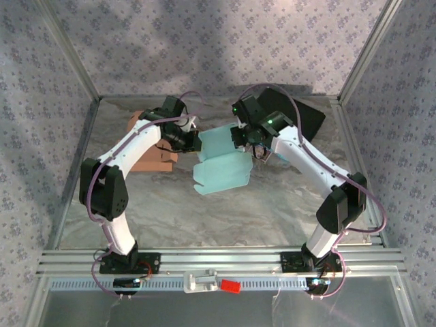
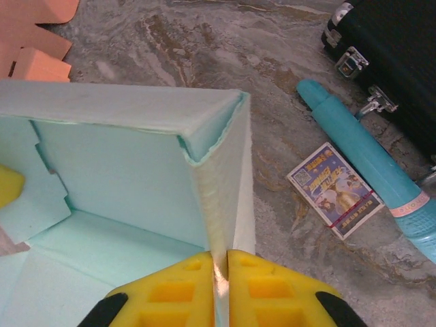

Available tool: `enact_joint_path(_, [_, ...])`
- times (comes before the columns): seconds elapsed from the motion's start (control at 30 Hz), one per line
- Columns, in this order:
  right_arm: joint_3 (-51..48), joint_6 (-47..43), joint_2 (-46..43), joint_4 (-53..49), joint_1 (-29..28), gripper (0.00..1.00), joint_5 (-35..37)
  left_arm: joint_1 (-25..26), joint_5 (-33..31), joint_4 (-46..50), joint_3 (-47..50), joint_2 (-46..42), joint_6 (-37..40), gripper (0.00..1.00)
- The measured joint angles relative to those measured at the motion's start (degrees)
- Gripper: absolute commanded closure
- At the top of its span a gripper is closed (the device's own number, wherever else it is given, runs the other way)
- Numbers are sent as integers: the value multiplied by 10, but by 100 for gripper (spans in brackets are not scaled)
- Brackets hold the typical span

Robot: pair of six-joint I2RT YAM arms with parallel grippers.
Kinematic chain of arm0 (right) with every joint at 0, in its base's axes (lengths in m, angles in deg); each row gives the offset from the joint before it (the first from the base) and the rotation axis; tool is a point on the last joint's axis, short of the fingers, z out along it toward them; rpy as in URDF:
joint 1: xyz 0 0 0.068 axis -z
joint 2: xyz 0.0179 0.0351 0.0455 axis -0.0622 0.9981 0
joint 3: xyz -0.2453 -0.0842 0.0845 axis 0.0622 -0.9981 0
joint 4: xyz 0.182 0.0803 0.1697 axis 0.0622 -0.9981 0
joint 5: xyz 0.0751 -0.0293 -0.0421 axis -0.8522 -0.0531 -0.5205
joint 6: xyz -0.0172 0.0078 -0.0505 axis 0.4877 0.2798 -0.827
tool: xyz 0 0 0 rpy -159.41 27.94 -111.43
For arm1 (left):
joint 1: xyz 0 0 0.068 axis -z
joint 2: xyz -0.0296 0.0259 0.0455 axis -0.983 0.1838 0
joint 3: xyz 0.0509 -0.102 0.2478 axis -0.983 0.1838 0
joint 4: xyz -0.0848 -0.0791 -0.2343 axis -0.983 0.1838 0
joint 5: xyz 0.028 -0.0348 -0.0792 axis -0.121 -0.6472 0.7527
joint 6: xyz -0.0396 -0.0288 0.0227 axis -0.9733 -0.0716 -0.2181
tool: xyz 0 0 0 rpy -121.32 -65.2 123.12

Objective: Fold the paper box

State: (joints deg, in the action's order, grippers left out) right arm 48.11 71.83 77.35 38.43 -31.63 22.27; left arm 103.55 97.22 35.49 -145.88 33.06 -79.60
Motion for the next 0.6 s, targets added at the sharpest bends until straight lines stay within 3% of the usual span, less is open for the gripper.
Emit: enact_joint_path(0.6, [67,-4,52,-43,7,79,36,7,6,-9,-2,0,-4,100])
